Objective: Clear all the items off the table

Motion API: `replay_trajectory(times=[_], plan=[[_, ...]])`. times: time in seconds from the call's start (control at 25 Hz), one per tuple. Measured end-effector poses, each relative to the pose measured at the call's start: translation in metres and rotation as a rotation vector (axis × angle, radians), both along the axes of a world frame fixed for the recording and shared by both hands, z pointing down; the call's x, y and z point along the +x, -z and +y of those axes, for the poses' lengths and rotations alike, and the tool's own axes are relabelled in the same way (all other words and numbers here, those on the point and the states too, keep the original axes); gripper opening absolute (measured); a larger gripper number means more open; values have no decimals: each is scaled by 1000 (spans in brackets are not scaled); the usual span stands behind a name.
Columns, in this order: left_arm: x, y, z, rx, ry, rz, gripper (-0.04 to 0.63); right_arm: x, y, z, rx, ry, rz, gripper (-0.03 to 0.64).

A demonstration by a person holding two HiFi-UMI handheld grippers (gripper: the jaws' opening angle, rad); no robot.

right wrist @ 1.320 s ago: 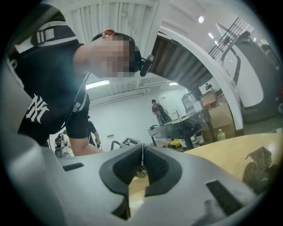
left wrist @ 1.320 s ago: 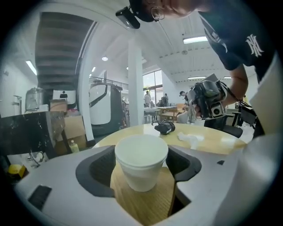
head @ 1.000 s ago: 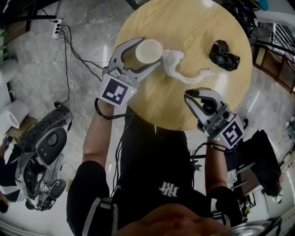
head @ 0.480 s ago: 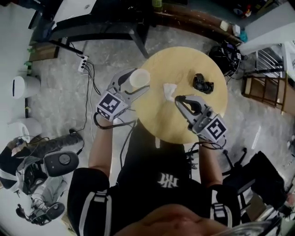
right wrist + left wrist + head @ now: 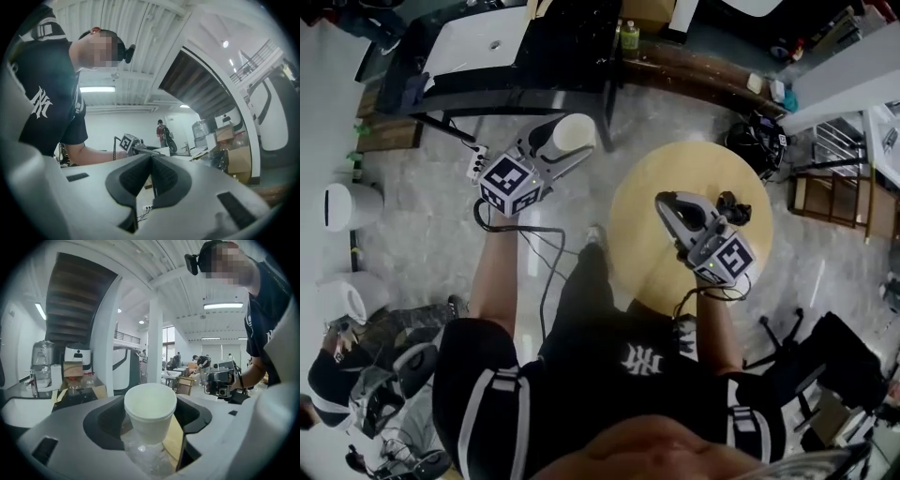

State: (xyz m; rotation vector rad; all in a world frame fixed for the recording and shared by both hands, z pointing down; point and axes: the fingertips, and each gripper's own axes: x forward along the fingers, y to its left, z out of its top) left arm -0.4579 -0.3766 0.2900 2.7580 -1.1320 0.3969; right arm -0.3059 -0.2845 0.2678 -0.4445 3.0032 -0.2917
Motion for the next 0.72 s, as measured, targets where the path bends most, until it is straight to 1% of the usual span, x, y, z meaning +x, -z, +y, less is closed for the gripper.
replay_trajectory(times=[0.2,0.36,0.52,0.72], plan=[[-61,-8,-66,14,-37,-16,331,-62,-5,-24,-15,-27,11,3],[-95,-28,-110,20,-32,-19,330,-95,-15,-36,-32,-14,46,3],[-117,-56,-152,27,-26,-32,330,-110,-28,-52,-62,-17,79,3],[-126,-95,-186,9,-23,-30,330,-113,-51,-73,-104,-37,123,3]])
